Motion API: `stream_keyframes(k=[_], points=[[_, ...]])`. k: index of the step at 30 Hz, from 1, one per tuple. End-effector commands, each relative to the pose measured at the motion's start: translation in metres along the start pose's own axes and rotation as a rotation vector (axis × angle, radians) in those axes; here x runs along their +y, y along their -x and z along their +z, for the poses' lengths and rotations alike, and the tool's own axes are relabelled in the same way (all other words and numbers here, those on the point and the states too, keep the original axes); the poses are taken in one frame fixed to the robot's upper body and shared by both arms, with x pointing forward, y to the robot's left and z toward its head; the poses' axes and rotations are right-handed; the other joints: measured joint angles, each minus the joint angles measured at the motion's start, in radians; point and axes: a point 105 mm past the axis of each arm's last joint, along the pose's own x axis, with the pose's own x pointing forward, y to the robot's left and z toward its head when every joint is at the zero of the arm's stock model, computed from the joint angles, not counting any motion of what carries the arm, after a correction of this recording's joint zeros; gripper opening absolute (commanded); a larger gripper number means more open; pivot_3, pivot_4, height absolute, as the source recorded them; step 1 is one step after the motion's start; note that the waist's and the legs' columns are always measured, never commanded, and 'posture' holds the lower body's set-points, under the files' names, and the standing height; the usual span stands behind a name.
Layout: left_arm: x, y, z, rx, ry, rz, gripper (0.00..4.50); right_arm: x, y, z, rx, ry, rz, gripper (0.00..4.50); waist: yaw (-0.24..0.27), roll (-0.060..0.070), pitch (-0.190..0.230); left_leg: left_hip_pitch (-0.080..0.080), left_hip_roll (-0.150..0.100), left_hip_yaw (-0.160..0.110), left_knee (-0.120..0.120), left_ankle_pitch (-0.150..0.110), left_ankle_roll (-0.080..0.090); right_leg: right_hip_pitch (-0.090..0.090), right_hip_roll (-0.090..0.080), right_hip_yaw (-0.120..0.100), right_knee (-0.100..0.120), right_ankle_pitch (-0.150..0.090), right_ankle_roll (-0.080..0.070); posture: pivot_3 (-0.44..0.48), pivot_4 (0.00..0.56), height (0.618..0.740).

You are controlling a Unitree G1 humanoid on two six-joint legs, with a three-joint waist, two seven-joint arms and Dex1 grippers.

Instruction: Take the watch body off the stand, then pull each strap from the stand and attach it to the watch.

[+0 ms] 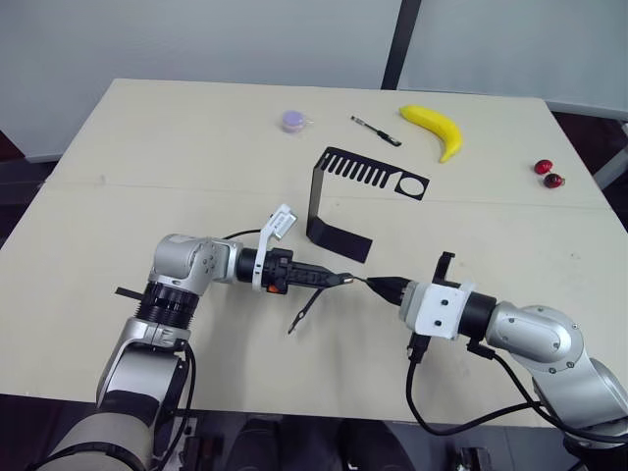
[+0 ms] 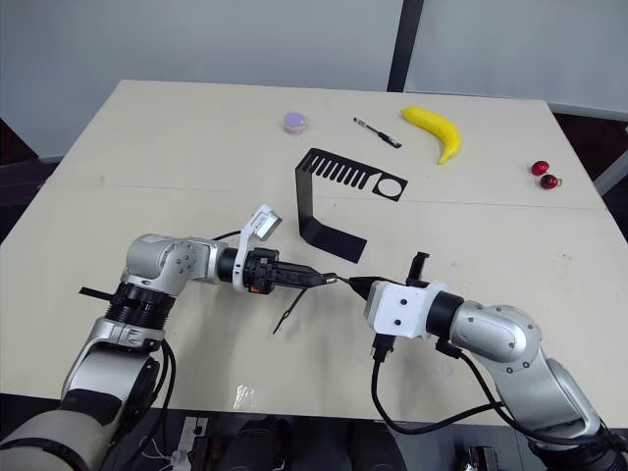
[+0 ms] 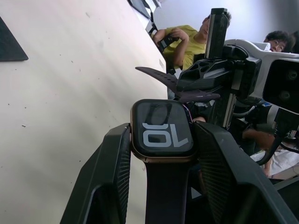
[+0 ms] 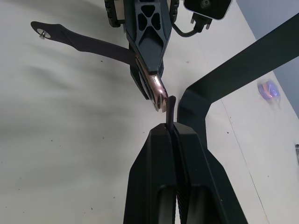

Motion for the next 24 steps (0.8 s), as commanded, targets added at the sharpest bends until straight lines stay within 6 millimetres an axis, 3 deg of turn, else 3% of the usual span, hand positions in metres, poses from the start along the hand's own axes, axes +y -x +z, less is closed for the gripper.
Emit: stream_keyframes(k=[1,24], points=[[-0.0094,-0.0013,0.0093,-0.019,-0.046,-0.035,1.58,-0.0008,0.0030,0.0085,-0.029,0.022,0.000,0.00,0.000,0.000,0.000,0.000,0.000,0.000,0.000,0.000,0.000,0.000,0.000,0.000,0.000,0.000,0.000,0.000,0.150,0.740],[-0.0079,-0.0048,0.0081,-0.029,-0.051,-0.038,1.58,-0.0033,0.0026,0.0122,-0.044,0.024,-0.005,0.00,0.000,0.000,0.000,0.000,0.000,0.000,0.000,0.000,0.000,0.000,0.000,0.000,0.001,0.000,0.000,0.000,0.150,0.740]])
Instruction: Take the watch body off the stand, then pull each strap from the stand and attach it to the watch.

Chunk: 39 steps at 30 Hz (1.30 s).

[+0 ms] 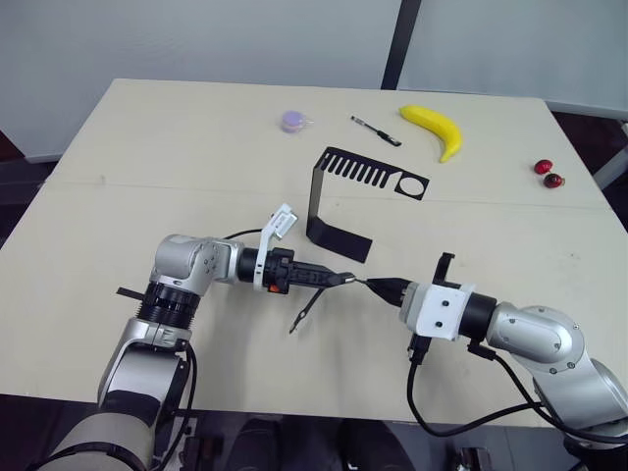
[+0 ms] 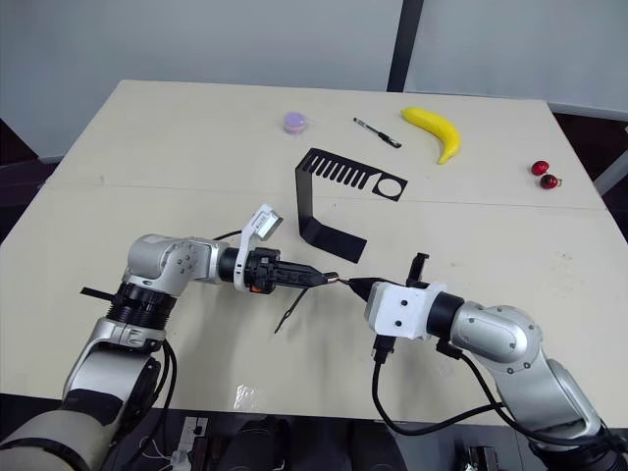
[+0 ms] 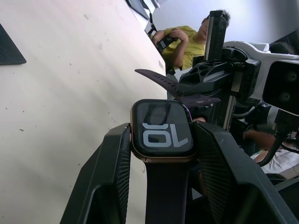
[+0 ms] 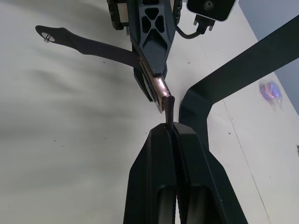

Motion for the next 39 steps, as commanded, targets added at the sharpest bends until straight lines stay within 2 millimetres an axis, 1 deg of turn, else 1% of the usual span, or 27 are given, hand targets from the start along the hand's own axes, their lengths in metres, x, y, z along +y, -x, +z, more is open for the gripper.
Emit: stream_keyframes(k=[1,10,15,19,30,33,39], points=[[-0.008,-0.004,0.008,-0.027,-0.042,-0.036,1.58,-0.003,0.002,0.012,-0.039,0.030,-0.004,0.00,0.000,0.000,0.000,0.000,0.000,0.000,0.000,0.000,0.000,0.000,0.000,0.000,0.000,0.000,0.000,0.000,0.150,0.740],[-0.014,-0.008,0.009,-0.033,-0.041,-0.053,1.58,-0.005,0.001,0.007,-0.016,0.058,-0.004,0.00,0.000,0.000,0.000,0.000,0.000,0.000,0.000,0.000,0.000,0.000,0.000,0.000,0.000,0.000,0.000,0.000,0.150,0.740],[-0.007,-0.012,0.007,-0.023,-0.059,-0.009,1.58,-0.006,-0.002,0.011,-0.030,0.051,-0.004,0.00,0.000,0.000,0.000,0.000,0.000,0.000,0.000,0.000,0.000,0.000,0.000,0.000,0.001,0.000,0.000,0.000,0.150,0.740],[-0.014,-0.016,0.009,-0.028,-0.062,-0.035,1.58,-0.005,-0.005,0.011,-0.031,0.055,0.008,0.00,-0.001,0.000,0.000,0.000,0.000,0.000,0.000,0.000,0.000,0.000,0.000,0.000,0.001,0.000,0.000,0.000,0.150,0.740],[-0.023,-0.021,0.011,-0.031,-0.071,-0.066,1.58,-0.005,-0.008,0.010,-0.024,0.062,0.020,0.00,-0.001,0.000,0.000,0.000,0.000,0.000,0.000,0.000,0.000,0.000,0.000,0.000,0.001,0.000,0.000,0.000,0.150,0.740],[-0.026,-0.021,0.016,-0.054,-0.058,-0.084,1.58,-0.005,-0.007,0.007,-0.012,0.057,0.017,0.00,-0.001,0.000,0.000,0.000,0.000,0.000,0.000,0.000,0.000,0.000,0.000,0.000,0.001,0.000,0.000,0.000,0.150,0.740],[-0.023,-0.017,0.016,-0.056,-0.061,-0.069,1.58,-0.005,-0.002,0.005,0.004,0.051,0.007,0.00,-0.003,0.000,0.000,0.000,0.000,0.000,0.000,0.000,0.000,0.000,0.000,0.000,0.001,0.000,0.000,0.000,0.150,0.740]])
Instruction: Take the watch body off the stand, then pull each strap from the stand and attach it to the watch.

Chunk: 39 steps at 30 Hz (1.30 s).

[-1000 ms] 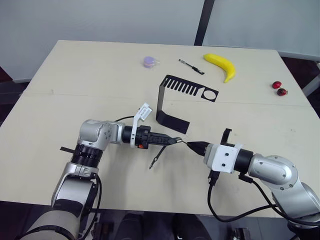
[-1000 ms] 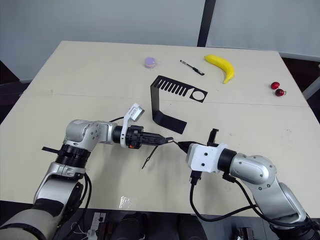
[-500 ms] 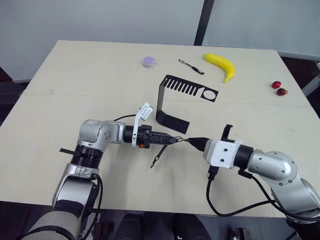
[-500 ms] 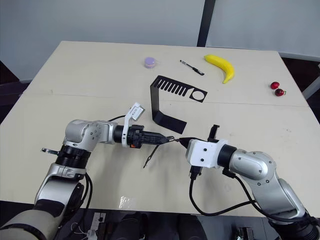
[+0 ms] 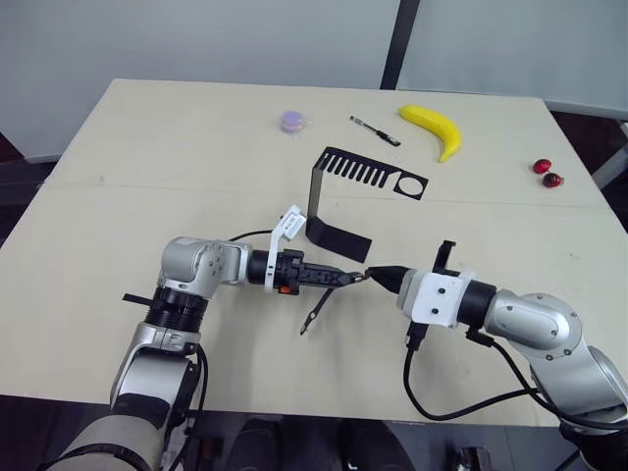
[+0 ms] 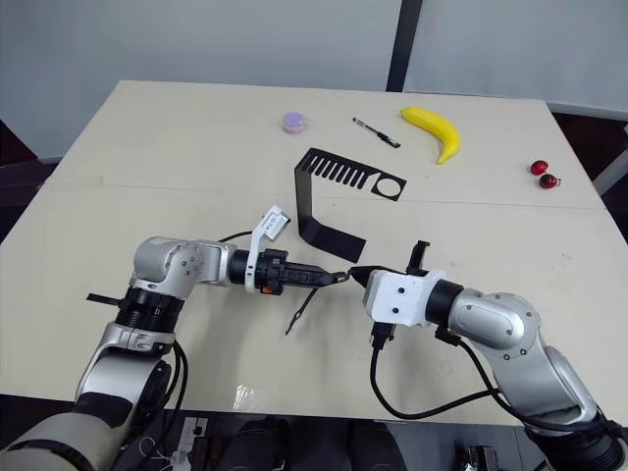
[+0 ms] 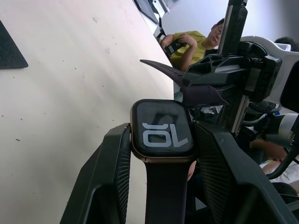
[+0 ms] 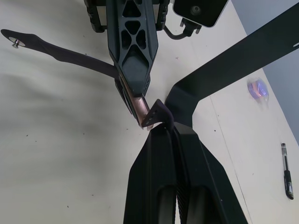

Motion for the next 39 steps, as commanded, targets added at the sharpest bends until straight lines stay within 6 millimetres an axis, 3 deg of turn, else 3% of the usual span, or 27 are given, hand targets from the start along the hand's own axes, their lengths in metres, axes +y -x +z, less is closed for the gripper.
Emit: stream_keyframes(k=[1,23,39], points=[[-0.022,-0.001,0.015,-0.039,-0.083,-0.105,1.58,0.006,0.003,0.008,-0.025,0.012,0.023,0.00,0.000,0.000,0.000,0.000,0.000,0.000,0.000,0.000,0.000,0.000,0.000,0.000,0.000,0.000,0.000,0.000,0.150,0.740],[-0.012,0.008,0.014,-0.048,-0.087,-0.065,1.58,-0.008,0.025,0.017,-0.025,-0.008,-0.006,0.00,-0.011,0.000,0.000,0.000,0.000,0.000,0.000,0.000,0.000,0.000,0.000,0.000,0.000,0.000,0.000,0.000,0.150,0.740],[-0.018,0.004,0.013,-0.036,-0.088,-0.089,1.58,-0.003,0.016,0.013,-0.022,-0.023,-0.006,0.00,-0.016,0.000,0.000,0.000,0.000,0.000,0.000,0.000,0.000,0.000,0.000,0.000,0.000,0.000,0.000,0.000,0.150,0.740]])
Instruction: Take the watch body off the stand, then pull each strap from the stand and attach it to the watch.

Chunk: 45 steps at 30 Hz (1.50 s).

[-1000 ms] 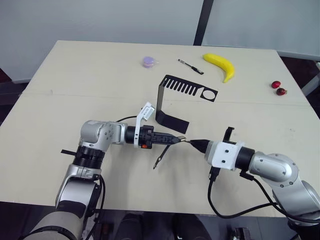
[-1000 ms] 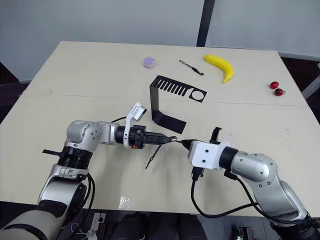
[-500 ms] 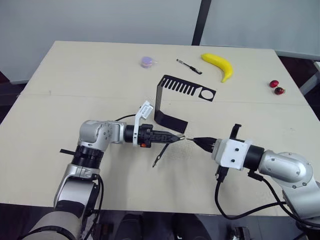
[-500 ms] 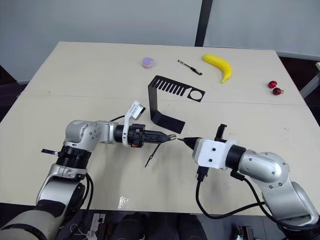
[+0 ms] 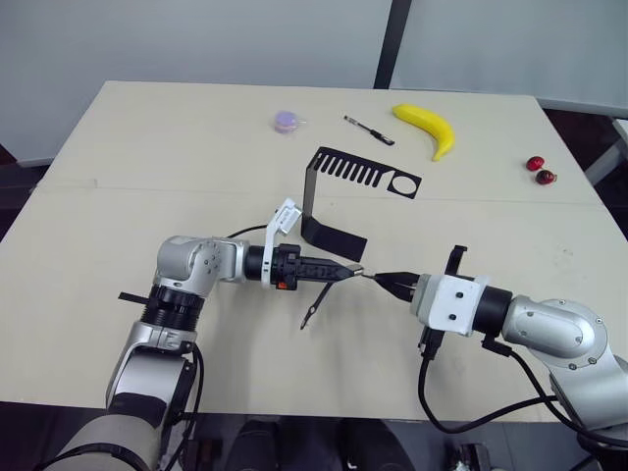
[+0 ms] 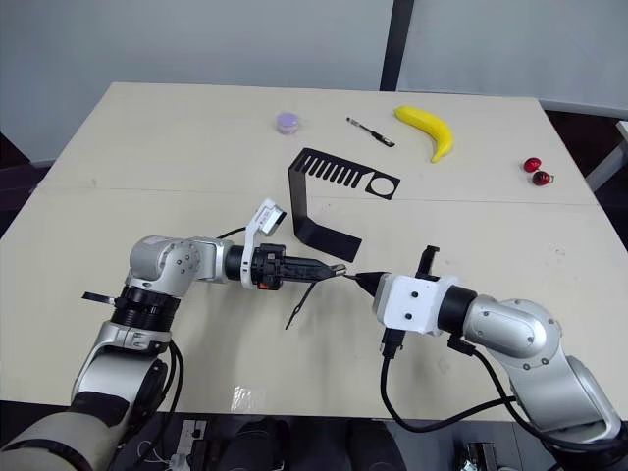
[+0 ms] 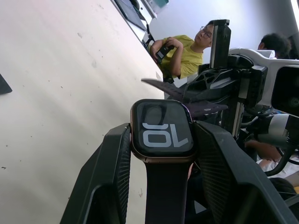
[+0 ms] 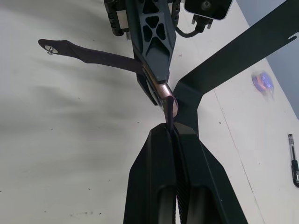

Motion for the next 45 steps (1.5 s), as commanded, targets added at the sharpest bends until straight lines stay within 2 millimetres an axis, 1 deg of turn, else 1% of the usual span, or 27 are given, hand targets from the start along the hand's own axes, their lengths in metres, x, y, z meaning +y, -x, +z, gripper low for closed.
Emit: stream_keyframes(k=[1,6,35,40,45], points=[[-0.0127,-0.0024,0.0069,-0.001,-0.047,-0.050,1.58,-0.0048,0.0014,0.0055,-0.016,0.022,-0.030,0.00,0.000,0.000,0.000,0.000,0.000,0.000,0.000,0.000,0.000,0.000,0.000,0.000,0.000,0.000,0.000,0.000,0.150,0.740],[-0.0122,-0.0023,0.0066,-0.003,-0.046,-0.049,1.58,-0.0064,0.0031,0.0069,-0.016,0.023,-0.031,0.00,0.000,0.000,0.000,0.000,0.000,0.000,0.000,0.000,0.000,0.000,0.000,0.000,0.000,0.000,0.000,0.000,0.150,0.740],[-0.0168,-0.0029,0.0057,0.004,-0.044,-0.069,1.58,-0.0087,0.0043,-0.0020,0.016,0.020,-0.041,0.00,0.000,0.000,0.000,0.000,0.000,0.000,0.000,0.000,0.000,0.000,0.000,0.000,0.000,0.000,0.000,0.000,0.150,0.740],[-0.0161,-0.0034,0.0053,0.004,-0.045,-0.067,1.58,-0.0078,0.0044,0.0014,0.004,0.014,-0.037,0.00,0.000,0.000,0.000,0.000,0.000,0.000,0.000,0.000,0.000,0.000,0.000,0.000,0.000,0.000,0.000,0.000,0.150,0.740],[-0.0122,-0.0019,0.0058,-0.003,-0.045,-0.048,1.58,-0.0077,0.0090,0.0059,-0.007,0.009,-0.028,0.00,0.000,0.000,0.000,0.000,0.000,0.000,0.000,0.000,0.000,0.000,0.000,0.000,0.000,0.000,0.000,0.000,0.150,0.740]])
